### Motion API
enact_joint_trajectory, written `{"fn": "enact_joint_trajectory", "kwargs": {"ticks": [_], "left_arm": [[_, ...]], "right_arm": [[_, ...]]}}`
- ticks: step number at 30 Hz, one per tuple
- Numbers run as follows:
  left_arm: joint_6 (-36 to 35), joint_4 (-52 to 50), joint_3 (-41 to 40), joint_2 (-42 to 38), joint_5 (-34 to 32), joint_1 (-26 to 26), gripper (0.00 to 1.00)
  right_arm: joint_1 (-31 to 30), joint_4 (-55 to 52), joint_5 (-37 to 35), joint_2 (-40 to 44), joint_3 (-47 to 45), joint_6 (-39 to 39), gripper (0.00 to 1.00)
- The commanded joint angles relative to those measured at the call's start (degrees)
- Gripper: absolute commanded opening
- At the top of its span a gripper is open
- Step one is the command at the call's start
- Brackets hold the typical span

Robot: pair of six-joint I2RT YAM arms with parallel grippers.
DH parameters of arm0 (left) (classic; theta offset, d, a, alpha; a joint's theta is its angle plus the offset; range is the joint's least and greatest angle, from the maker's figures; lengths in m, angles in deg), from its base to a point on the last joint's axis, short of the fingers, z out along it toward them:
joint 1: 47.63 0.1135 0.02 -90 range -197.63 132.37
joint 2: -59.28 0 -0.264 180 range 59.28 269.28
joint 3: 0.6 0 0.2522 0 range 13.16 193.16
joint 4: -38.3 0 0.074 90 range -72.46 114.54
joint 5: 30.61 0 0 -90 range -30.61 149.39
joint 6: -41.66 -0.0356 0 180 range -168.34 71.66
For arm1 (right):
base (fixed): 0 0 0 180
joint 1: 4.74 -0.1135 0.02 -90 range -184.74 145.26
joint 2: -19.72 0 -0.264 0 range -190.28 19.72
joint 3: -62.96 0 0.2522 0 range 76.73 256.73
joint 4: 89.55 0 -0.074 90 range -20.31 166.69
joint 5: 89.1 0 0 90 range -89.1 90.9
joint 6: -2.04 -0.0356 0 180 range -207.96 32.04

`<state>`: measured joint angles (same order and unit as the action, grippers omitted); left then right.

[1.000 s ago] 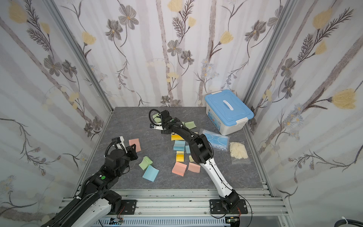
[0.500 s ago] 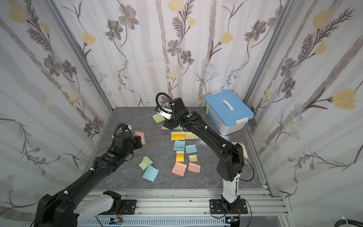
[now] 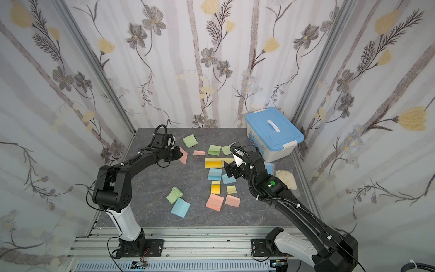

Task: Tear off pages from different memo pads
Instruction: Place the memo pad at the center of the board.

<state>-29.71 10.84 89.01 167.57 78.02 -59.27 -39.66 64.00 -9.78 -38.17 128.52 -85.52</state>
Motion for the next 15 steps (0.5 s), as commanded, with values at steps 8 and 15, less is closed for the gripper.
{"fn": "enact_joint_trajectory", "kwargs": {"ticks": [8,15], "left_arm": [[3.2,-1.9,12.8,12.5,0.3,0.3,0.00],[4.0,-3.5,16.5,16.6,0.3,0.9,0.18]], "right_arm": [[-0.1,12.2,7.2,5.0,-11.6,-4.5,1.00],[-0.1,13.5,8.9,3.8,-12.5,-4.9,1.00]]}}
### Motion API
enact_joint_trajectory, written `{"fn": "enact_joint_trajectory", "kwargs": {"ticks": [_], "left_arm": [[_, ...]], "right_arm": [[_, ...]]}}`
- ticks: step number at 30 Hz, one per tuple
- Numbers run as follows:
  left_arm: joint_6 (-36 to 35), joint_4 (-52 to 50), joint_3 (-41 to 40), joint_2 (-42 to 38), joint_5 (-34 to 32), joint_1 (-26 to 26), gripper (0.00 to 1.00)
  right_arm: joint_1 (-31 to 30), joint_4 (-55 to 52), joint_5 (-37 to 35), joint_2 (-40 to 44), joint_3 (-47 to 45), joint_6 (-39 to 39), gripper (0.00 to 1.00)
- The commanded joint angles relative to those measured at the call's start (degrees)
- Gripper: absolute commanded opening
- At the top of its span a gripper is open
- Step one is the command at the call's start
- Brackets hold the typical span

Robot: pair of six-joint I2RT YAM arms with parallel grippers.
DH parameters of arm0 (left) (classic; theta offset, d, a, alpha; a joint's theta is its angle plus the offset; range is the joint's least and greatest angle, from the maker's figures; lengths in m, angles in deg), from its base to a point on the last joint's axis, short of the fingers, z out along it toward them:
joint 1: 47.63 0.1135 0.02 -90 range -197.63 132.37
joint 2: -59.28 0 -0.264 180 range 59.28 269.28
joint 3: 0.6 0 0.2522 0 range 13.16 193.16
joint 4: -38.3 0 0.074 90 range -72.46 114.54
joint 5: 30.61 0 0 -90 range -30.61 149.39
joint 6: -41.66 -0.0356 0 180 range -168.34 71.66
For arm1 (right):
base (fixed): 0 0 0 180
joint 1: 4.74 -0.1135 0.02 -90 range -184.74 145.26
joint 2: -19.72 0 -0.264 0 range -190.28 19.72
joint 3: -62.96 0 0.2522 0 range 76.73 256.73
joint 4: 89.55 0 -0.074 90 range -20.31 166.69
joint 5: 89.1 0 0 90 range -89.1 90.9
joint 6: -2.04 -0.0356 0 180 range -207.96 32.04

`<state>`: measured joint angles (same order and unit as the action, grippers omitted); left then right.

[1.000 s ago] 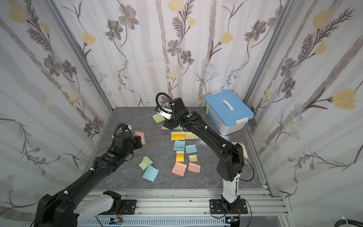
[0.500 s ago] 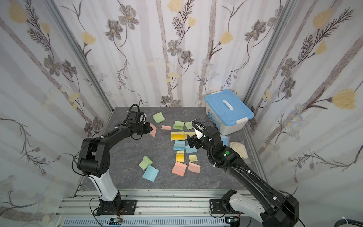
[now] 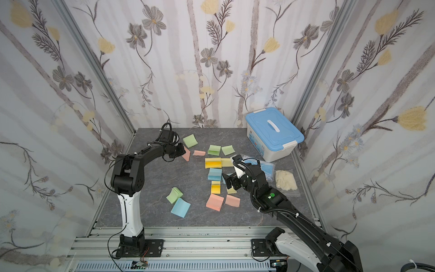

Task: Tear off pages from different memo pads
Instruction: Place the memo pad at the center of the board.

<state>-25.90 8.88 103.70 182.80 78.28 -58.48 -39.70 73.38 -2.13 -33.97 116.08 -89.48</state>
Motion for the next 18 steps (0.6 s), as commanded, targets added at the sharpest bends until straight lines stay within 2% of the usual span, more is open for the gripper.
{"fn": "enact_joint_trajectory", "kwargs": {"ticks": [1,4,8,13,18], "left_arm": [[-0.2,-2.7,2.5,1.7,0.1,0.1,0.26],[-2.2,-6.3,3.9,0.8,-3.2,0.1,0.57],[-5.9,-14.7,9.4,0.3,-9.6,0.1,0.75],[-9.7,-19.4,15.8,0.3,-15.9,0.0,0.82],[-15.9,-21.9,27.3,7.9,-11.3,0.1,0.81]], "right_arm": [[-0.1,4.1,1.2,-0.5,-0.1,-1.0,1.00],[-0.1,4.0,1.3,-0.8,-0.2,-1.2,1.00],[-0.1,4.0,1.5,-1.5,-0.1,-1.5,1.00],[-0.3,4.0,2.8,-2.5,-0.1,-2.1,1.00],[-0.5,4.0,3.1,-3.8,-0.1,-2.3,1.00]]}}
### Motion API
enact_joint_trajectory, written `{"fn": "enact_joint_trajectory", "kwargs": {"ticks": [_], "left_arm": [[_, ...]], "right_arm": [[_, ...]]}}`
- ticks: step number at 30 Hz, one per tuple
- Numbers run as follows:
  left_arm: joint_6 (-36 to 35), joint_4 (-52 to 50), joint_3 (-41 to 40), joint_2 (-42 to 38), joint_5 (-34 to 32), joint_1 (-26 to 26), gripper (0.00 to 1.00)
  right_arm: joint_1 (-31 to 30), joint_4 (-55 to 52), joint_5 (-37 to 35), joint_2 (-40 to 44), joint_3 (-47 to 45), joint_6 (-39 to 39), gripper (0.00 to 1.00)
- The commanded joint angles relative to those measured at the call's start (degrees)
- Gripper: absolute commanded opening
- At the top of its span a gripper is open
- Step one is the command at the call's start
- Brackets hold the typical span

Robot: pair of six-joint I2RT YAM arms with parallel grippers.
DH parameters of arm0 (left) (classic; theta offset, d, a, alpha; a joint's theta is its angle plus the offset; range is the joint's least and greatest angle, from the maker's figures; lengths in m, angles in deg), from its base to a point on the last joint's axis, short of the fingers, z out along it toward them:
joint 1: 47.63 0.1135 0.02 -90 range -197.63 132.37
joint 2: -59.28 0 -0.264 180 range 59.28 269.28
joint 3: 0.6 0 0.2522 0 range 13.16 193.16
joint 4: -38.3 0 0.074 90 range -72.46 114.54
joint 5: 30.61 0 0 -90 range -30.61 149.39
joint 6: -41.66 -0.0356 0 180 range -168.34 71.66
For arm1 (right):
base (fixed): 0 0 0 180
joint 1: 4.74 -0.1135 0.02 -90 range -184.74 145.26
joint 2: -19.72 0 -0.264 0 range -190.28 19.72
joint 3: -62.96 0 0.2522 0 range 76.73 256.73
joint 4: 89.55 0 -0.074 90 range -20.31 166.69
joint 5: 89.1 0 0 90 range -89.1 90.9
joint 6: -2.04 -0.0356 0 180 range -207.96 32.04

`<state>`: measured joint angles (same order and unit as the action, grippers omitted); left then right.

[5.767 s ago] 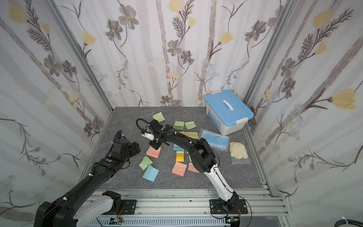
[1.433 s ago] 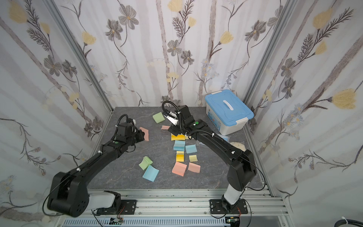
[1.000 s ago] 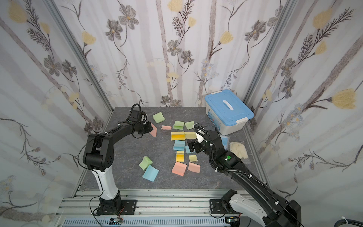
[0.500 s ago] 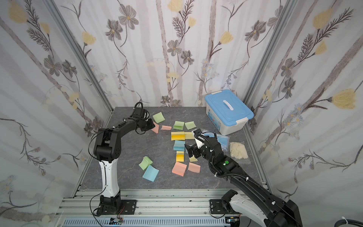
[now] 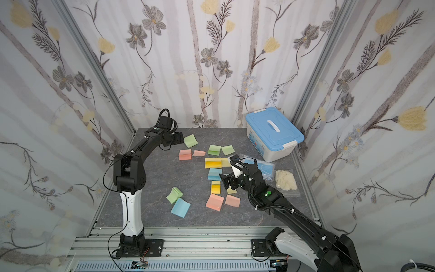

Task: Tear off pages from different memo pads
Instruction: Place the memo pad at the center of the board, then pick up the memo pad from the center of the board.

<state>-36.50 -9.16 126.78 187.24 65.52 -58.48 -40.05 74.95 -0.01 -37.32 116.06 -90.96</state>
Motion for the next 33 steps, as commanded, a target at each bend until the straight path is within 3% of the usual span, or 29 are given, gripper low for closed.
{"fn": "enact_joint_trajectory", "kwargs": {"ticks": [1,8,11,19,26,33], "left_arm": [[-6.2,-4.4,6.8,5.3,2.6,0.1,0.81],[-14.3,-12.6,32.9,21.1,4.9,0.4,0.79],[-16.2,-13.0,39.8,25.3,6.2,0.7,0.80],[-16.0,-9.8,40.2,29.2,14.0,0.8,0.77],[-15.9,-8.8,40.2,31.5,13.4,0.7,0.72],[-16.3,-9.6,40.2,31.7,11.4,0.0,0.60]], "right_arm": [[-0.2,2.5,1.1,-0.6,0.1,-0.9,1.00],[-0.5,2.5,2.1,-2.0,0.3,-1.0,1.00],[-0.6,2.5,2.3,-2.4,0.3,-0.6,1.00],[-0.6,2.4,1.9,-4.0,0.7,0.2,1.00],[-0.9,2.1,3.3,-5.9,1.5,-0.2,1.00],[-1.1,1.8,3.5,-6.1,1.6,-0.2,1.00]]}}
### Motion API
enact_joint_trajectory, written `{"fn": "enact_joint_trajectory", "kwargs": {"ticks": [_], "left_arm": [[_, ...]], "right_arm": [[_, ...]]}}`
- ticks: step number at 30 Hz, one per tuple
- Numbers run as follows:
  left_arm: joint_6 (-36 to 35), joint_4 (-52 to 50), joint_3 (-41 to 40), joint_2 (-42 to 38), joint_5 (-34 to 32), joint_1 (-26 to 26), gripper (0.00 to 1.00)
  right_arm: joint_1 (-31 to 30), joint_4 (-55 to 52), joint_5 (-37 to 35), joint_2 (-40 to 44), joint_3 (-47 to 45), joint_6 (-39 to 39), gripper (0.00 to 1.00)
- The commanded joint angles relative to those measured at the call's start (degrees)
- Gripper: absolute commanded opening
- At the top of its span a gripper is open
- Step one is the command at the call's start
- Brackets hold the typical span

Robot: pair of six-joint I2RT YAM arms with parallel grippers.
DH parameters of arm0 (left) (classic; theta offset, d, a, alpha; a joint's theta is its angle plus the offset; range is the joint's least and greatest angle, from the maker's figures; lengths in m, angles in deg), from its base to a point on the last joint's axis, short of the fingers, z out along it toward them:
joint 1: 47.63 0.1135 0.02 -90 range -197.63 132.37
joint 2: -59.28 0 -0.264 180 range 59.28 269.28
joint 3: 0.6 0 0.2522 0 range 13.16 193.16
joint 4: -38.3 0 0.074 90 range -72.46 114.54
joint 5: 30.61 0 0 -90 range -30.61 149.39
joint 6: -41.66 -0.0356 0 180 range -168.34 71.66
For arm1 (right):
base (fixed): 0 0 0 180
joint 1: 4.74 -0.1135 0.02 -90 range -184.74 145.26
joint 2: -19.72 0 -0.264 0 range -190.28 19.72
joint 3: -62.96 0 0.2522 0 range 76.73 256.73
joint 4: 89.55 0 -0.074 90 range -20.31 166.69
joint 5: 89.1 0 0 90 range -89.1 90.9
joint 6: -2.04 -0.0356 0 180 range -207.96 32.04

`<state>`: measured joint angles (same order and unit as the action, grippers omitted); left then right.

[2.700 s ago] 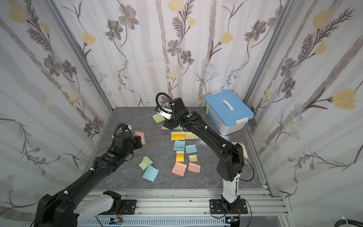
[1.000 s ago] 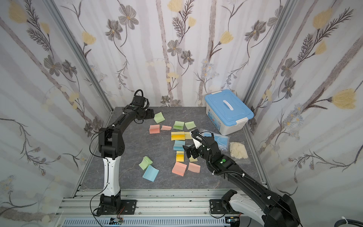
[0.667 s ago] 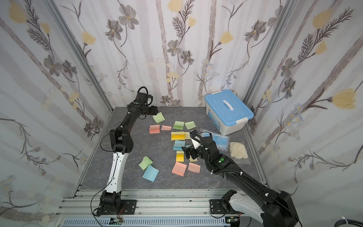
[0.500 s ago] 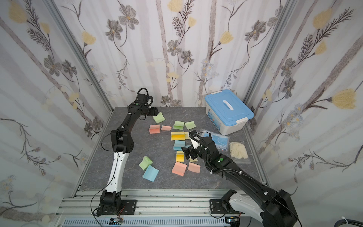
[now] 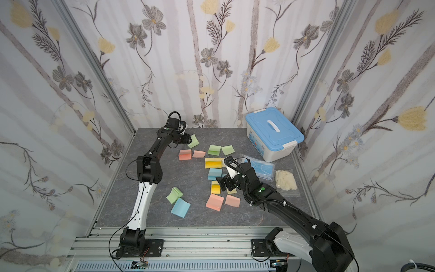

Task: Tear off pages from different memo pads
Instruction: Pick up the memo pad from the center of the board.

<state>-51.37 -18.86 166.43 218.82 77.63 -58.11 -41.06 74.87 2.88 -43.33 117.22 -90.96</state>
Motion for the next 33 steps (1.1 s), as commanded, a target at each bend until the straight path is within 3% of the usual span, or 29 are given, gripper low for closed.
{"fn": "enact_joint_trajectory", "kwargs": {"ticks": [1,5,8,11,23,27,33], "left_arm": [[-1.7,0.1,0.5,-0.1,-1.1,-0.6,0.60],[-3.8,0.5,0.5,-0.6,-5.4,-2.1,0.61],[-5.8,1.2,0.5,-0.8,-11.6,-3.3,0.72],[-6.9,1.9,0.5,-1.1,-14.0,-3.5,0.76],[-10.6,4.3,0.5,0.1,-5.3,-3.8,0.75],[-11.8,3.3,0.6,0.6,-5.8,-4.4,0.68],[-14.4,1.6,0.3,0.9,-11.6,-5.4,0.40]], "right_arm": [[-0.1,2.0,0.6,-0.1,0.4,-0.1,1.00],[-0.2,2.0,0.8,-0.4,0.5,-0.2,1.00],[-0.4,1.9,1.0,-0.7,0.6,-0.2,1.00],[-0.6,1.9,1.1,-0.9,0.7,-0.1,1.00],[-1.1,1.8,1.6,-2.8,1.3,0.1,1.00],[-1.2,1.8,1.7,-3.3,1.5,0.1,1.00],[-1.5,1.2,2.5,-3.8,2.1,0.0,1.00]]}}
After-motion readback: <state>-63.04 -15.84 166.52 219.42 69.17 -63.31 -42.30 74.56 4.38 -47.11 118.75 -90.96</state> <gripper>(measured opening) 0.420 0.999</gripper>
